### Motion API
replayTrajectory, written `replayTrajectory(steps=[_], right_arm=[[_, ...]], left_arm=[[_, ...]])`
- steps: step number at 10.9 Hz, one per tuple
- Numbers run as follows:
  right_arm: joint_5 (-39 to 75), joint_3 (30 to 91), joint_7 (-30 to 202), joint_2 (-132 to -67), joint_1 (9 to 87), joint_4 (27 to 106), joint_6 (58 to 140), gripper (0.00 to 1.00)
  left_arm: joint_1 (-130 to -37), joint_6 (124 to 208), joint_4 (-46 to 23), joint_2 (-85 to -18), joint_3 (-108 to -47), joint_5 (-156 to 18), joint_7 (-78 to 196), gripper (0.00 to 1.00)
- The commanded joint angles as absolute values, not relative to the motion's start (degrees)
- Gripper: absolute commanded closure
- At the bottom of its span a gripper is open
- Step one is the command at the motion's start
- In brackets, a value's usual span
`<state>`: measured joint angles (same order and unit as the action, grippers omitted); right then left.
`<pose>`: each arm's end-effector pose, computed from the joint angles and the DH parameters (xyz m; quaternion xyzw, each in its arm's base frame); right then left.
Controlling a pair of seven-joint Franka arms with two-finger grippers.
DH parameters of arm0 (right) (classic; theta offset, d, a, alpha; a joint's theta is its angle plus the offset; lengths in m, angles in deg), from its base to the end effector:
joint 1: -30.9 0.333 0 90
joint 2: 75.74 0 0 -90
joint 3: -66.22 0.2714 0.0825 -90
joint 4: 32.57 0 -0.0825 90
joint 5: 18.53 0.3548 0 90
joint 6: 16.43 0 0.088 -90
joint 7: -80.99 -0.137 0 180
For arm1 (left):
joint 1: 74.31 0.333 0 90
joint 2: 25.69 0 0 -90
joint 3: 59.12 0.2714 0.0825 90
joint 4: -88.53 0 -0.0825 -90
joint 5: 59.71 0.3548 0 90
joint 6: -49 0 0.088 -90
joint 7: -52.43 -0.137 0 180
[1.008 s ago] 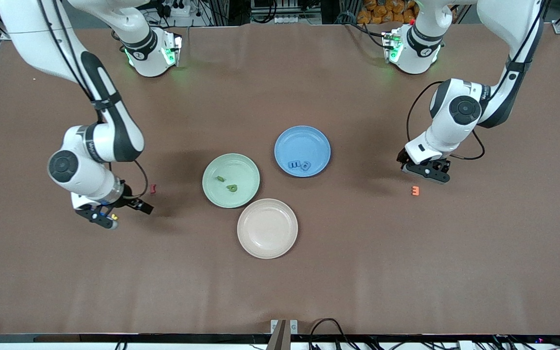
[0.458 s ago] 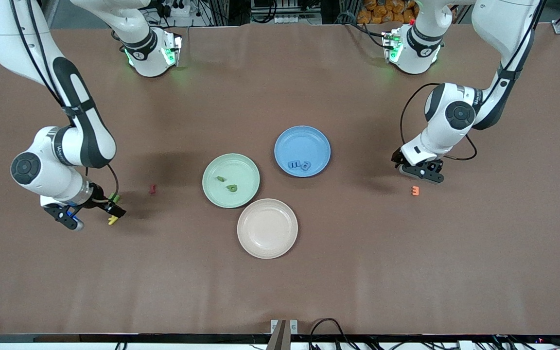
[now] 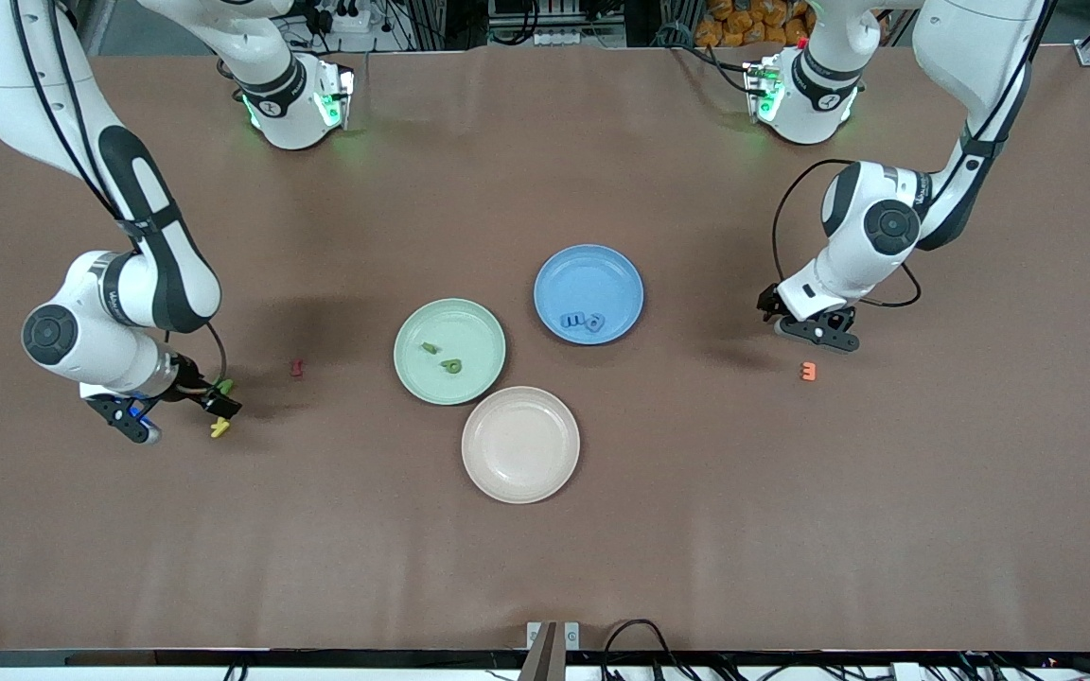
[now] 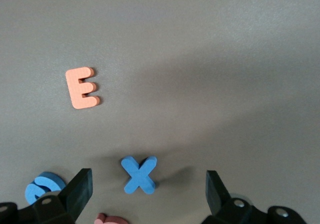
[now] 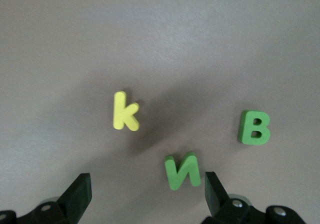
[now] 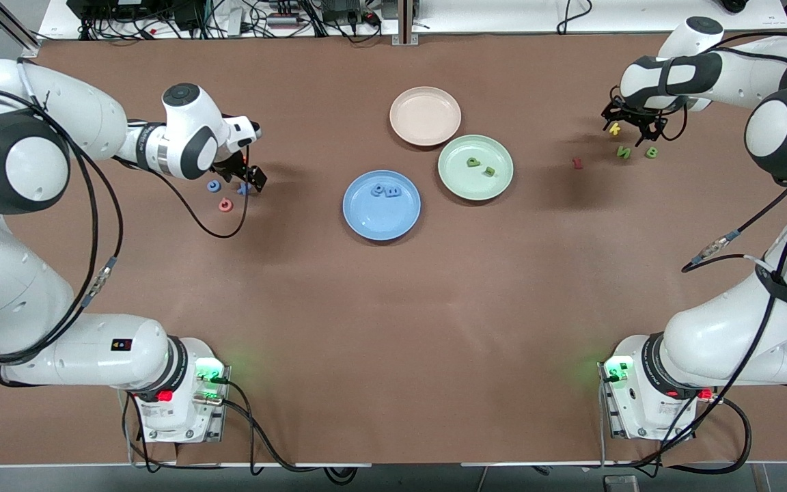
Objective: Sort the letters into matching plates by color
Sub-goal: 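Lower the left gripper toward the blue 'x' while the right gripper reaches letters, then grasp blue 'x' with the left gripper while the right gripper grasps green 'n'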
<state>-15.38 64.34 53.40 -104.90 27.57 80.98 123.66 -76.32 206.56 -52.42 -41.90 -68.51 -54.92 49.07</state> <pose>0.5643 -0.0508 0.1568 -0.9533 0.3010 0.0239 0.0046 0.4477 -0.0987 0.1412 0.9865 -0.1633 0.0057 0.0070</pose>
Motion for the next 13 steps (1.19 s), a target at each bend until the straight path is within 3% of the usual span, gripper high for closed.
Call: replayTrajectory(steps=[1, 4, 6, 7, 12, 13], right_arm=[[-15.7, 65.3, 54.7, -104.9, 26.1, 82.6, 124.1, 0.00], [-15.7, 65.3, 55.7, -104.9, 26.1, 84.6, 126.2, 0.00], [-15.9, 65.3, 55.9, -104.9, 25.6, 85.4, 127.3, 0.00], [-15.9, 65.3, 56.2, -104.9, 25.5, 85.4, 127.3, 0.00], [-15.9, 65.3, 56.8, -105.2, 25.4, 85.3, 128.1, 0.00], [-15.9, 65.3, 57.6, -105.4, 25.3, 85.3, 128.3, 0.05]], left_arm=[[-76.9, 207.8, -52.9, -42.5, -68.4, -56.9, 47.4, 0.00], [-76.9, 207.8, -52.9, -43.1, -68.4, -57.2, 47.4, 0.03], [-76.9, 207.8, -52.9, -43.2, -68.3, -57.2, 47.3, 0.07], [-76.9, 207.8, -52.9, -43.2, -68.3, -57.2, 47.2, 0.14], [-76.9, 207.8, -52.9, -43.2, -67.8, -57.2, 47.0, 0.22], [-76.9, 207.8, -52.9, -43.3, -67.7, -57.2, 47.0, 0.22]])
